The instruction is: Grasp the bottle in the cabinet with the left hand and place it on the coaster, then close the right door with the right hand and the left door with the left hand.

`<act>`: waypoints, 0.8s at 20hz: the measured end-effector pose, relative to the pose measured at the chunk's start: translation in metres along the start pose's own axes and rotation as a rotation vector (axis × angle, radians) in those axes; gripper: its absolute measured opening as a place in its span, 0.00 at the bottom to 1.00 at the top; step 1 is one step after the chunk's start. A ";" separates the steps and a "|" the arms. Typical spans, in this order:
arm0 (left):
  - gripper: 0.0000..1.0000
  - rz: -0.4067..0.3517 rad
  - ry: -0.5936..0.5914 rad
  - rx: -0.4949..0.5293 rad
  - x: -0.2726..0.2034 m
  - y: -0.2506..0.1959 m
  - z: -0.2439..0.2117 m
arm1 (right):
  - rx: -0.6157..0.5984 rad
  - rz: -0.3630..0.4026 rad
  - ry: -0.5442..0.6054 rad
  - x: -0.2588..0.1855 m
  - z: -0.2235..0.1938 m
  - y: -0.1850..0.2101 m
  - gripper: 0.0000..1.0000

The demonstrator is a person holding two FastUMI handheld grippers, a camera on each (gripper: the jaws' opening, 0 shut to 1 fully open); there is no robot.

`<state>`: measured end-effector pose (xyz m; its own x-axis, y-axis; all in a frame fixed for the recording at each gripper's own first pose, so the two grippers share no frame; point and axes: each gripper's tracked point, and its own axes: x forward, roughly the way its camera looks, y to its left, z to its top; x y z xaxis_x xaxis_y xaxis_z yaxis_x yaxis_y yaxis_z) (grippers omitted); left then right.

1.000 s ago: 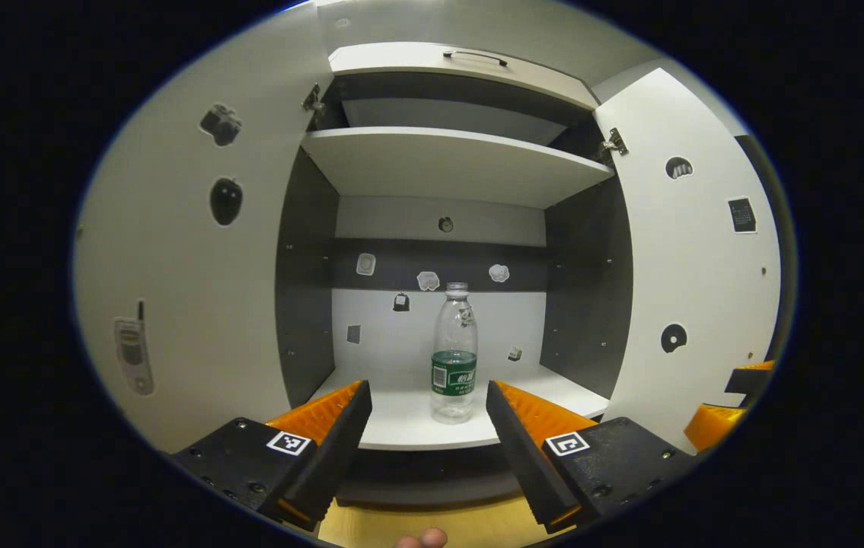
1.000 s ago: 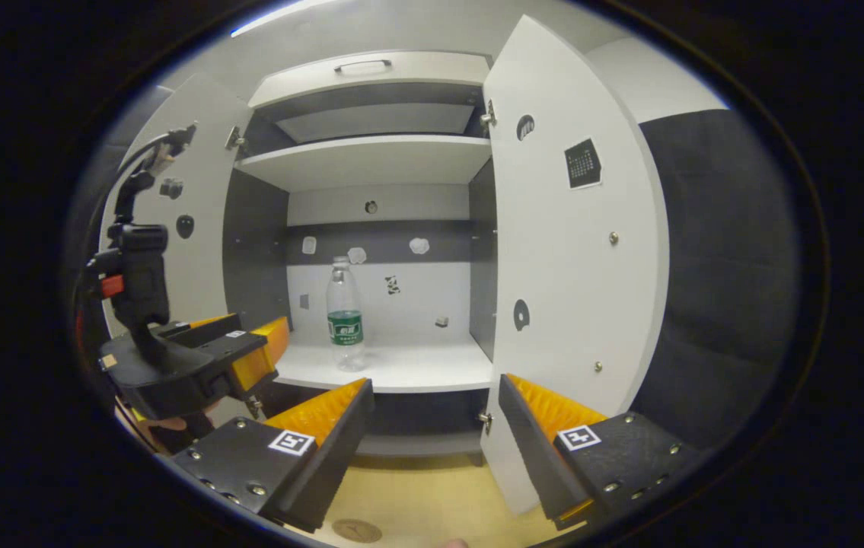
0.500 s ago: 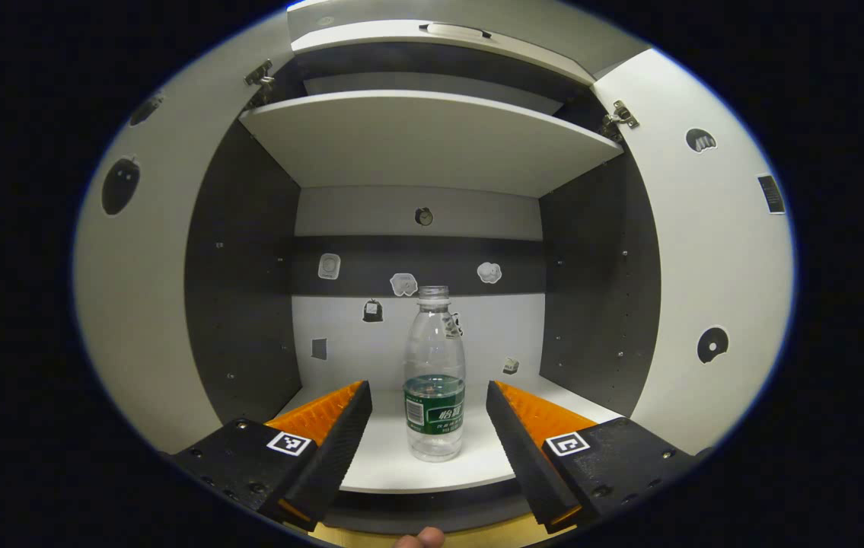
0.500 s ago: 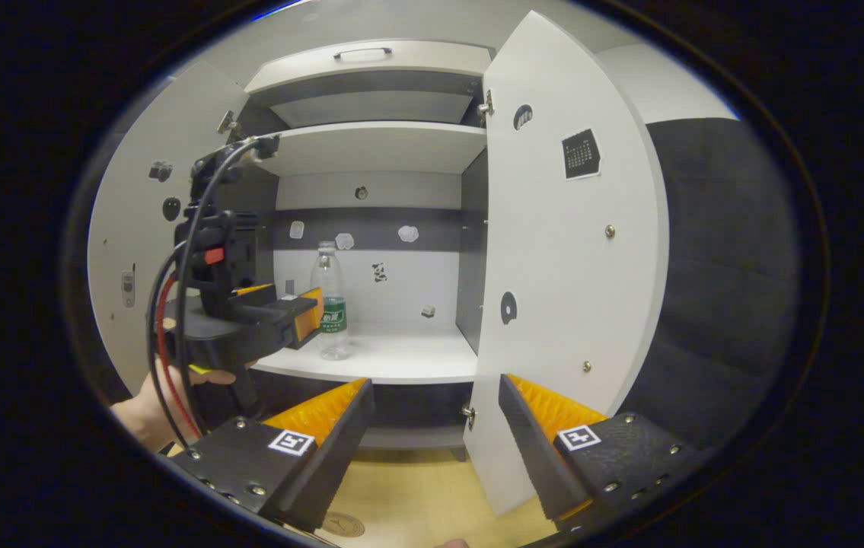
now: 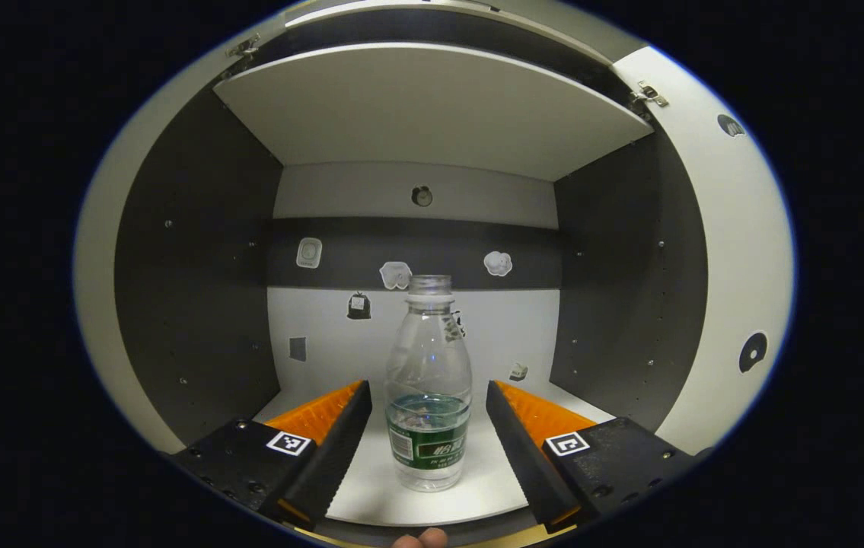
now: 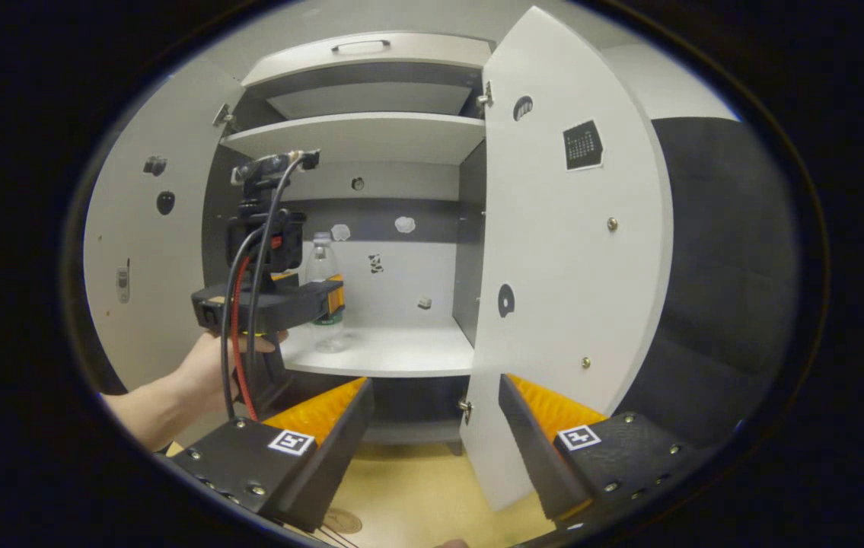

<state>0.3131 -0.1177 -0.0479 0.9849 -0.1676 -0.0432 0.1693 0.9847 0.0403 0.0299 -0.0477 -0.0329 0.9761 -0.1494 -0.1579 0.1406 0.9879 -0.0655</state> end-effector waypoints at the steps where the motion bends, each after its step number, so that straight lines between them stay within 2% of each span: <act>1: 0.96 0.000 0.006 0.007 0.005 0.000 -0.003 | 0.002 -0.004 0.002 0.000 0.000 -0.003 1.00; 5: 0.96 0.031 0.006 0.031 0.016 0.005 -0.005 | -0.005 -0.016 0.020 -0.001 -0.006 -0.012 1.00; 6: 0.85 0.044 0.006 0.032 0.017 0.008 -0.005 | -0.005 -0.017 0.023 -0.002 -0.007 -0.013 1.00; 7: 0.82 0.045 0.009 0.030 0.017 0.008 -0.006 | -0.004 -0.018 0.025 -0.003 -0.009 -0.015 1.00; 9: 0.82 0.041 0.016 0.018 0.008 0.006 -0.004 | -0.001 -0.018 0.029 -0.005 -0.011 -0.019 1.00; 12: 0.82 0.027 -0.007 -0.011 -0.019 0.002 0.005 | 0.005 -0.018 0.028 -0.009 -0.015 -0.025 1.00; 16: 0.81 0.016 -0.051 0.003 -0.067 -0.005 0.016 | 0.024 -0.009 0.038 -0.016 -0.023 -0.032 1.00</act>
<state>0.2464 -0.1117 -0.0295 0.9879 -0.1546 0.0085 0.1541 0.9871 0.0434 0.0058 -0.0783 -0.0505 0.9678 -0.1597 -0.1947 0.1542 0.9871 -0.0432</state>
